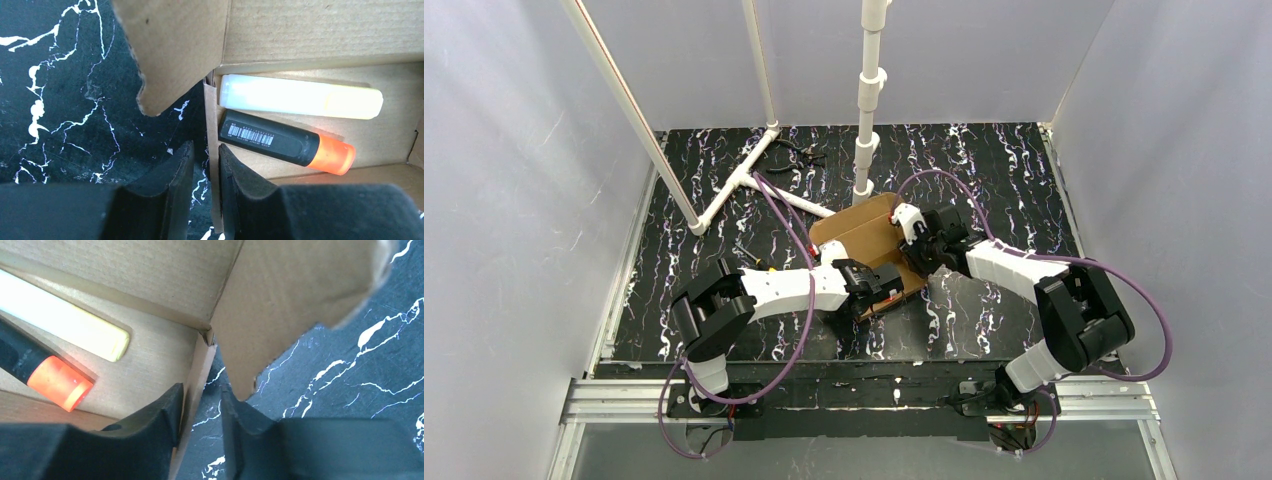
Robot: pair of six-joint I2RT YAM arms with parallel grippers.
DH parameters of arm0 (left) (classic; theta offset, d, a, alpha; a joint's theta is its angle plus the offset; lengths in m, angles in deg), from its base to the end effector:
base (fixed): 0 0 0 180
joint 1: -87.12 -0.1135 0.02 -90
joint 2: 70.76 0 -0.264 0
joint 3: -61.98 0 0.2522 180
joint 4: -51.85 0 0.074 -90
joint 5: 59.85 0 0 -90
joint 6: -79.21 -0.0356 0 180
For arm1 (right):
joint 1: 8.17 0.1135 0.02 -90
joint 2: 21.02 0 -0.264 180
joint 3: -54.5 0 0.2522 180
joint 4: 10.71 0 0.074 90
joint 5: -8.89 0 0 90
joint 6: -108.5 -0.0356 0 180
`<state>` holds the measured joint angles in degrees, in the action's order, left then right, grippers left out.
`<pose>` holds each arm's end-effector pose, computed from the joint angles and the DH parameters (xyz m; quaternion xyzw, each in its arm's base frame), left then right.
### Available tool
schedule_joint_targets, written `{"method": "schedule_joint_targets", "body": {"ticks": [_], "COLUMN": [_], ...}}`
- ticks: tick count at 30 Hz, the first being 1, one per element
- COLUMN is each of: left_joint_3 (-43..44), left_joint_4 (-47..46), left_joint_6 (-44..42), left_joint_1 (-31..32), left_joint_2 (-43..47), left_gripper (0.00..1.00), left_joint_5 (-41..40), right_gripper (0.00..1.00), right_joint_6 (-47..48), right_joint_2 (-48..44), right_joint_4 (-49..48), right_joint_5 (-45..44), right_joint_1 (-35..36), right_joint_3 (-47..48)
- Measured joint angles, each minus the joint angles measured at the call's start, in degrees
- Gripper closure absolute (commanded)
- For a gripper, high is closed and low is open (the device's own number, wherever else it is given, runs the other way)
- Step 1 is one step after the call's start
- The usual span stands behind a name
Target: Fold the paper box
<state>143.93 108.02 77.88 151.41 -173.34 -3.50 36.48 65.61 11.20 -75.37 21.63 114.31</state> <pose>0.1641 -0.2953 0.1814 -0.2333 0.9224 -0.0397 0.3053 0.2601 0.1530 0.1810 -0.3947 0.8474 0.0828 0.3453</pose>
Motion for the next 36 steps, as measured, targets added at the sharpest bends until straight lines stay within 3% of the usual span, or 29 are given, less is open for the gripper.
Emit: {"method": "schedule_joint_targets", "body": {"ticks": [6,9,10,14,17,24,27,31,36], "left_joint_3": [0.0,0.0,-0.1,-0.2,-0.6,-3.2,-3.6,-6.9,-17.7], "left_joint_4": [-0.9,-1.5,-1.6,-1.9,-1.9,-1.7,-2.3,-6.8,-18.6], "left_joint_6": [-0.2,-0.2,-0.3,-1.3,-2.4,-5.8,-9.4,-18.1,-32.5], "left_joint_1": [0.0,0.0,0.1,0.1,0.1,0.1,0.1,0.1,0.1], "left_joint_2": [0.0,0.0,0.1,0.4,1.3,7.8,10.4,15.1,28.1], "left_gripper": [0.77,0.77,0.76,0.66,0.58,0.47,0.36,0.20,0.02], "left_joint_5": [0.0,0.1,0.1,0.2,0.2,0.1,0.4,3.5,12.1], "right_gripper": [0.96,0.97,0.95,0.64,0.50,0.31,0.24,0.18,0.11], "right_joint_6": [-1.4,-2.0,-2.1,-2.3,-1.3,-0.1,1.2,4.1,8.8], "right_joint_2": [1.1,1.3,1.3,1.4,1.4,-1.6,-4.3,-7.3,-10.1], "right_joint_4": [-2.0,-3.1,-3.2,-3.3,-2.8,-0.4,0.8,3.2,8.0], "right_joint_5": [-1.0,-1.4,-1.5,-1.5,-1.4,4.5,7.6,12.2,18.6], "right_joint_1": [1.3,1.4,1.4,1.4,1.3,-2.2,-3.9,-5.7,-9.1], "right_joint_3": [0.0,0.0,0.0,0.0,0.0,0.0,0.0,0.0,0.0]}}
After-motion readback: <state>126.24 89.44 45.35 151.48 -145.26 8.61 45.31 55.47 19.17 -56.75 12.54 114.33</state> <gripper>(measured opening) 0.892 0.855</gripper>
